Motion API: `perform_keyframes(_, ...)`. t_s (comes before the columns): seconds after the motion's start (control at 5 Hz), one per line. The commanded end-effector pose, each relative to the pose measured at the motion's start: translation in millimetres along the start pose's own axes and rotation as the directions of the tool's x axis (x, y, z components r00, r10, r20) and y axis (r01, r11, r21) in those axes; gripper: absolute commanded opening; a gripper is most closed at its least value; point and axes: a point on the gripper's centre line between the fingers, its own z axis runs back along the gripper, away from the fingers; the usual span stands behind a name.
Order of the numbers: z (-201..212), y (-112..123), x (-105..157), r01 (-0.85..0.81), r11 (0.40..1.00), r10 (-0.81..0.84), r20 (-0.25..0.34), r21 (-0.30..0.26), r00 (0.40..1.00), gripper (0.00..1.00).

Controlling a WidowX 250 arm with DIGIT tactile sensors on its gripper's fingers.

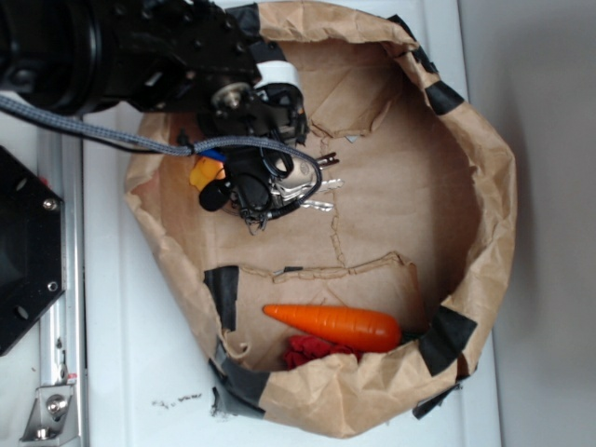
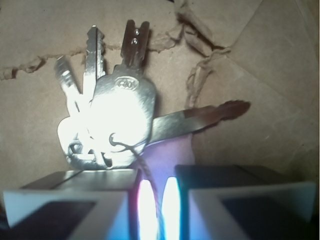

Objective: Grab the silver keys.

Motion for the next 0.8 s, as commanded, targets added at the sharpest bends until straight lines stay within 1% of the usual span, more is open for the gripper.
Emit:
perform_keyframes(0.0,5.9,3.9,6.6,-0.005,1.000,0.005,0.030,0.022,1.000,0.00)
perform_keyframes(0.2,7.1,3.6,7.5,-0.013,1.000,0.012,0.025,0.028,1.000,0.00)
perform_keyframes(0.4,21.1,-0.2,13.5,-0.042,0.998,0.041,0.017,0.051,0.999,0.00)
perform_keyframes(0.6,68.2,-5.5,36.2,-0.268,0.954,0.279,-0.077,0.133,0.957,0.00)
